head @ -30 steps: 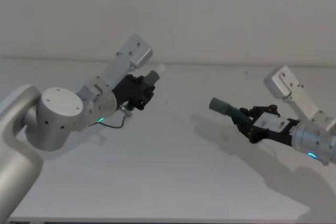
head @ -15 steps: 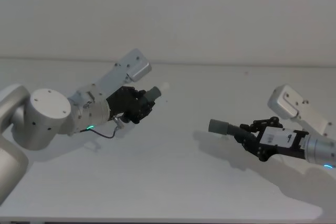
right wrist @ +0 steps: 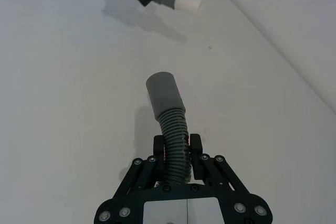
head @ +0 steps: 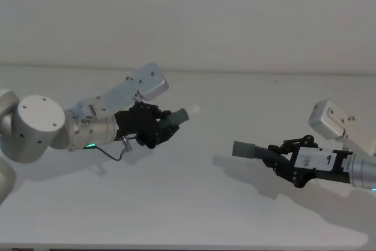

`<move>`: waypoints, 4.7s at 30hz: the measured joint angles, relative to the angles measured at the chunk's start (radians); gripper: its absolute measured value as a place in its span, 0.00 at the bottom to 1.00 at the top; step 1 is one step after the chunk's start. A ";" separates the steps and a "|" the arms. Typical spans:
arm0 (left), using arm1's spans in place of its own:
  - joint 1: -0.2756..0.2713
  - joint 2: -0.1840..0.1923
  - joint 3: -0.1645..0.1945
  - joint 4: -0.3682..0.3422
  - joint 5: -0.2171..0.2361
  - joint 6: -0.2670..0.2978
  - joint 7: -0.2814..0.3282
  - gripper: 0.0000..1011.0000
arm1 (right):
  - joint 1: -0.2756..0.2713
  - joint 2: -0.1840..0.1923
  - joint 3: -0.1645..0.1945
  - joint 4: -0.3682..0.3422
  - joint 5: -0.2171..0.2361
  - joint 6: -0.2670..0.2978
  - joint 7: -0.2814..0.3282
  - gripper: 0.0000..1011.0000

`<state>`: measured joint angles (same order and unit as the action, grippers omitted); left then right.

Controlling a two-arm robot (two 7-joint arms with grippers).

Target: Use both hands to pick up one end of the pipe from the table, align the ends, and insert them.

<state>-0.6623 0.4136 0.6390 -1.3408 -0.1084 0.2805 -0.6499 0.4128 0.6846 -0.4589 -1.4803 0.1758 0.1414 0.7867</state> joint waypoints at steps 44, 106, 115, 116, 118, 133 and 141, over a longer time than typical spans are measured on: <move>-0.049 0.075 0.073 -0.023 -0.059 -0.123 -0.198 0.36 | 0.054 -0.028 -0.018 0.066 0.121 0.030 0.055 0.28; -0.063 0.067 0.131 0.006 -0.102 -0.139 -0.178 0.36 | 0.095 -0.032 -0.049 0.108 0.209 0.024 0.070 0.29; -0.071 0.067 0.140 0.010 -0.103 -0.138 -0.176 0.36 | 0.110 -0.036 -0.068 0.122 0.213 0.014 0.088 0.28; -0.073 0.068 0.142 0.012 -0.103 -0.139 -0.176 0.36 | 0.111 -0.036 -0.069 0.122 0.212 0.013 0.089 0.28; -0.075 0.068 0.144 0.013 -0.103 -0.139 -0.177 0.36 | 0.114 -0.037 -0.073 0.124 0.213 0.011 0.092 0.28; -0.102 0.080 0.167 0.036 -0.094 -0.153 -0.211 0.36 | 0.134 -0.044 -0.095 0.142 0.215 0.000 0.103 0.28; -0.114 0.091 0.176 0.052 -0.097 -0.164 -0.238 0.36 | 0.144 -0.049 -0.106 0.151 0.217 0.000 0.103 0.29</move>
<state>-0.7767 0.5046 0.8146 -1.2891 -0.2050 0.1167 -0.8877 0.5564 0.6359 -0.5646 -1.3296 0.3930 0.1415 0.8895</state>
